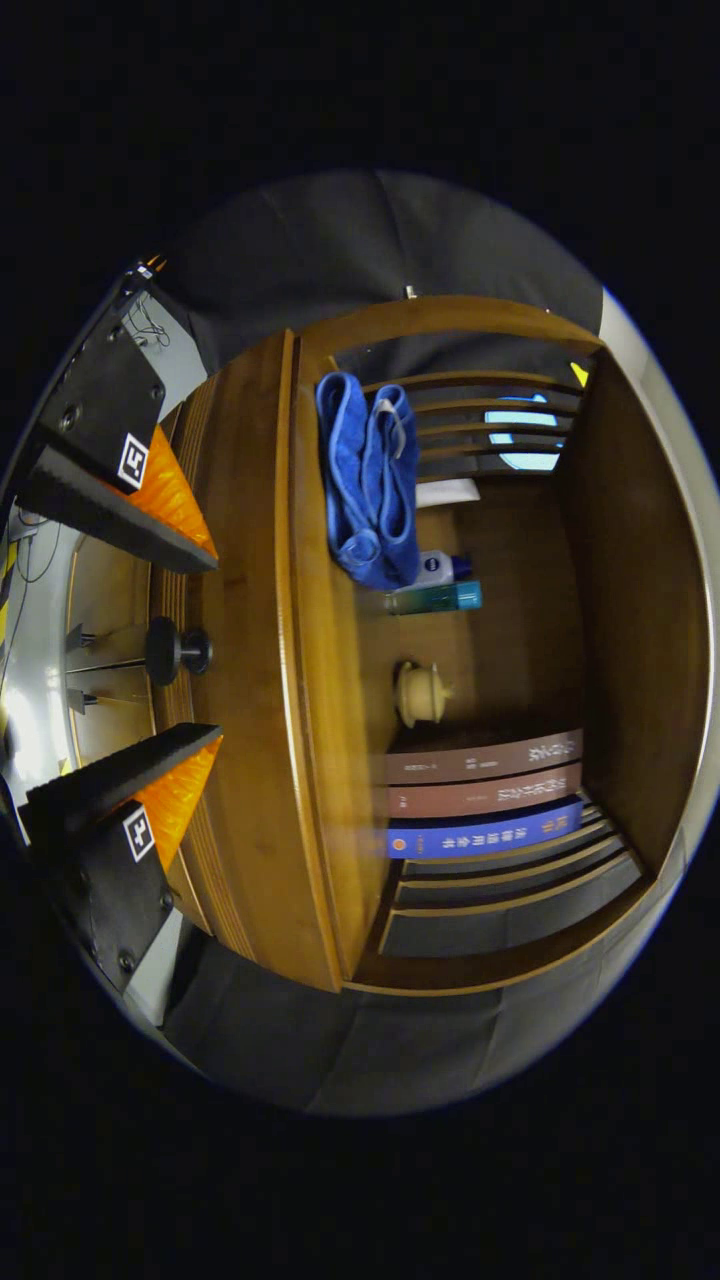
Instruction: Pull open the drawer, take out the items inside it, and place them on the countertop above the cabinet.
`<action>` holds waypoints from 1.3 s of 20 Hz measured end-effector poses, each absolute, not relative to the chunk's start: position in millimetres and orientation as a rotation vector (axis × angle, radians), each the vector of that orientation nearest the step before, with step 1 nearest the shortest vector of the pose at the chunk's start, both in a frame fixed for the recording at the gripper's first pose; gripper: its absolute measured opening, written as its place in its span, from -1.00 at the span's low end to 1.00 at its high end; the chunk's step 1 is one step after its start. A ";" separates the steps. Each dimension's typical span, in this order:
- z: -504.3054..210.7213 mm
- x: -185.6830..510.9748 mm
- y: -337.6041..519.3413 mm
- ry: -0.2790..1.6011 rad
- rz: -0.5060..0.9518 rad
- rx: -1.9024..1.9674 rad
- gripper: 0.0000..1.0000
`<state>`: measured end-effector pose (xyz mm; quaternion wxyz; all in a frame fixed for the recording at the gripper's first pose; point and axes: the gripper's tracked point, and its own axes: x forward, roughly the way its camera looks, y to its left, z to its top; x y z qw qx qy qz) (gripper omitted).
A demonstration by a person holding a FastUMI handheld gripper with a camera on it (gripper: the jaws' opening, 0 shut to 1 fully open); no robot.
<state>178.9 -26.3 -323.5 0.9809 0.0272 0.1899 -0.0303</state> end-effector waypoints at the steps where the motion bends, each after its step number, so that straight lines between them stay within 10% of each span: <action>1: -330.2 181.3 -27.8 0.392 -0.069 0.059 0.97; 15: -363.4 188.6 -27.7 0.483 -0.093 -0.027 -0.34; 26: -356.4 121.6 -23.8 0.525 -0.086 0.010 -0.34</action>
